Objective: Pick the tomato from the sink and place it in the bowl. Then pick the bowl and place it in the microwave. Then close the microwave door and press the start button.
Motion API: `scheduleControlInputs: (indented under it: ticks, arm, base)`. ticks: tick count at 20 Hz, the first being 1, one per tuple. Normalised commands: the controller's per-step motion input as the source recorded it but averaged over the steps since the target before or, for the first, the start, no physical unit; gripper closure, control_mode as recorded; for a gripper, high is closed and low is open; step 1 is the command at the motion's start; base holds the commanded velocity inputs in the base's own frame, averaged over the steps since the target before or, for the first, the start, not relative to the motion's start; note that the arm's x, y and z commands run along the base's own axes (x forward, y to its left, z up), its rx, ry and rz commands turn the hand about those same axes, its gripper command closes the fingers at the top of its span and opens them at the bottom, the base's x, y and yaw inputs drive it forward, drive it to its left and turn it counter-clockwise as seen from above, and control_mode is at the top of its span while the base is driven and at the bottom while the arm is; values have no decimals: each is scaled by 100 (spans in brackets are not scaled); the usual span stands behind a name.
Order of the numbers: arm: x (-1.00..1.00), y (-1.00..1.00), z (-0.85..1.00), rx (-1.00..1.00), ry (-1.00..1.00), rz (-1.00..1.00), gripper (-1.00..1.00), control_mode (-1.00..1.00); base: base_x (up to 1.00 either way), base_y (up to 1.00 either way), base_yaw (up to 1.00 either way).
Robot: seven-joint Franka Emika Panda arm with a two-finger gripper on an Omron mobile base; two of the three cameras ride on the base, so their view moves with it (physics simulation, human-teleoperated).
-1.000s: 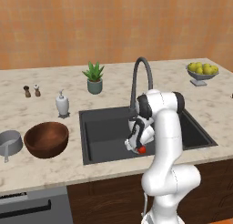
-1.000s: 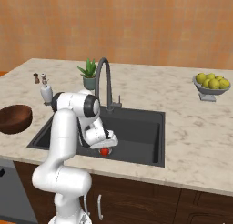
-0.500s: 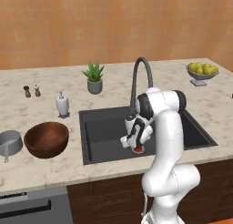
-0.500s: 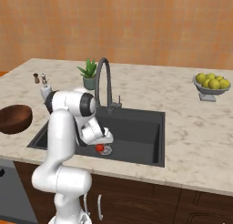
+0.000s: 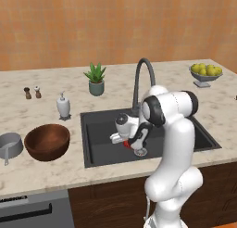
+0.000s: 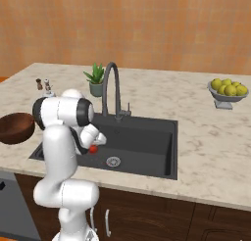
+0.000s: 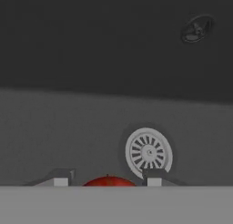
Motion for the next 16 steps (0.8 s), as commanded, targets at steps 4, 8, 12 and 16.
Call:
scheduleControlInputs:
  ticks: [4, 8, 12, 16]
  arm:
    - [-38, 24, 100, 6, -4, 0, 100, -100]
    - [-11, 39, 100, 9, 0, 0, 100, -100]
    - [0, 49, 100, 6, 0, 0, 100, -100]
    - [-2, 47, 100, 0, 0, -1, 100, -100]
  base:
    - [0, 0, 0]
    - [0, 0, 0]
    - [0, 0, 0]
    - [0, 0, 0]
